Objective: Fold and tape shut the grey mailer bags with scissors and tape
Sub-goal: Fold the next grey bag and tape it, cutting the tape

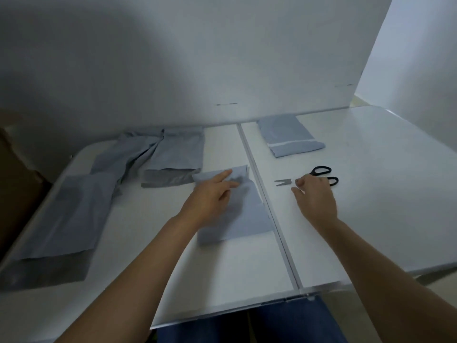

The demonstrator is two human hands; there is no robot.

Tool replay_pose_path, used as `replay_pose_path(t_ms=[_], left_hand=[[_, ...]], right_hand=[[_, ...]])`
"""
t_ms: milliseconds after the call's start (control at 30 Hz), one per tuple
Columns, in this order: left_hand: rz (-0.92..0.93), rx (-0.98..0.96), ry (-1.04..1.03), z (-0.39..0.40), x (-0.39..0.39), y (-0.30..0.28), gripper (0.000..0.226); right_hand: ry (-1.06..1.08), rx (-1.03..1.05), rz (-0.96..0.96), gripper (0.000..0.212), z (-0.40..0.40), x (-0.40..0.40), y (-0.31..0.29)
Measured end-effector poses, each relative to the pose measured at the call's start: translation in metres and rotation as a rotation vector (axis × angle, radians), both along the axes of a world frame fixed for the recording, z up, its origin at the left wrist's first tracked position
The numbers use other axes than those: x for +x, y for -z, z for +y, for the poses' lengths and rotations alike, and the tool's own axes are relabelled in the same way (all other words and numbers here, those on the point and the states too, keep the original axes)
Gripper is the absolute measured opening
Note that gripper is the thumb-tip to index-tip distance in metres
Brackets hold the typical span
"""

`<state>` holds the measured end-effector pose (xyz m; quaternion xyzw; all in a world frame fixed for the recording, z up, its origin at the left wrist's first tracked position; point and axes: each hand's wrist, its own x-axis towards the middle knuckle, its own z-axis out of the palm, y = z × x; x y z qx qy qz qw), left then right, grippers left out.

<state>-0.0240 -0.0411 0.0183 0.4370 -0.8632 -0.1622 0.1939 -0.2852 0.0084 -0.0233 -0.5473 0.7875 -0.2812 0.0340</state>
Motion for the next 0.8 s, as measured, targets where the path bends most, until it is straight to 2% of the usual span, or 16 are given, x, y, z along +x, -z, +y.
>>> replay_pose_path(t_ms=[100, 200, 267, 300, 333, 600, 800], left_hand=[[0.089, 0.065, 0.002, -0.006, -0.015, -0.004, 0.035], [0.339, 0.279, -0.124, -0.009, -0.027, -0.013, 0.031], [0.468, 0.445, -0.201, -0.013, -0.028, -0.019, 0.028], [0.533, 0.521, -0.226, -0.016, -0.026, -0.021, 0.027], [0.601, 0.593, -0.252, -0.018, -0.023, -0.022, 0.027], [0.916, 1.081, -0.404, -0.017, 0.01, -0.018, 0.021], [0.987, 1.132, -0.391, -0.014, 0.026, -0.02, 0.018]], right_hand=[[-0.002, -0.156, -0.251, 0.011, -0.012, 0.009, -0.015], [-0.026, -0.064, -0.81, 0.003, -0.02, 0.029, -0.043], [-0.096, -0.023, -1.205, 0.006, -0.023, 0.041, -0.055], [-0.134, -0.025, -1.34, 0.008, -0.023, 0.048, -0.059], [-0.162, -0.027, -1.397, 0.008, -0.023, 0.053, -0.061], [-0.386, 0.156, -1.336, 0.029, -0.026, 0.093, -0.057], [-0.535, 0.255, -1.206, 0.024, -0.025, 0.102, -0.057]])
